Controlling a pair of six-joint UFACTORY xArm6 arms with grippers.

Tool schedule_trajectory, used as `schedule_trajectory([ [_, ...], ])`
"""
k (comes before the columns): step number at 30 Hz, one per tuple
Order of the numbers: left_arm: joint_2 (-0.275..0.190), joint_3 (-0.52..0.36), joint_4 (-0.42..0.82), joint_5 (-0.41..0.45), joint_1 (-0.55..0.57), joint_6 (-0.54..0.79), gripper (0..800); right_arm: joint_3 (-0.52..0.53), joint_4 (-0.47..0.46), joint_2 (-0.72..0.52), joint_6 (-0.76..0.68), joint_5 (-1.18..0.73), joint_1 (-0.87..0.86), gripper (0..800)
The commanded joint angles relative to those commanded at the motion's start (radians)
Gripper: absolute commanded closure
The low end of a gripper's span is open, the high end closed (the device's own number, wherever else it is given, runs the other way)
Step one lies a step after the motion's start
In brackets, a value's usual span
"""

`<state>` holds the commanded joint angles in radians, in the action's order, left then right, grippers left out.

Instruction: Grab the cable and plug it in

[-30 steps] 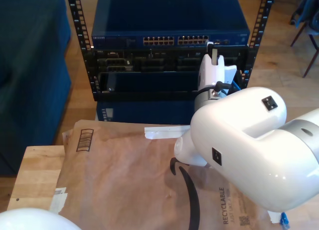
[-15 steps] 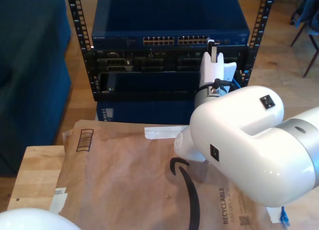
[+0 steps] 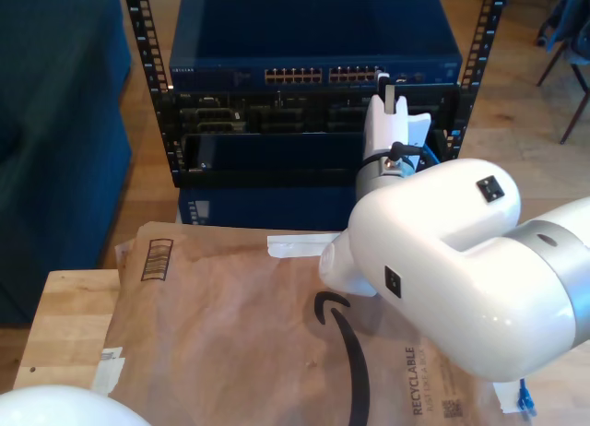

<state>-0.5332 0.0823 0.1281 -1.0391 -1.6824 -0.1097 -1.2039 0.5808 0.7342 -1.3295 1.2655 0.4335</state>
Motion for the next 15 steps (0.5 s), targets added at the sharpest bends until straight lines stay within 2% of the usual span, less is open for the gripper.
schedule_trajectory([
  [15,0.000,0.000,0.000,0.000,0.000,0.000,0,0.015,-0.002,-0.002,-0.003,0.015,0.000,800],
])
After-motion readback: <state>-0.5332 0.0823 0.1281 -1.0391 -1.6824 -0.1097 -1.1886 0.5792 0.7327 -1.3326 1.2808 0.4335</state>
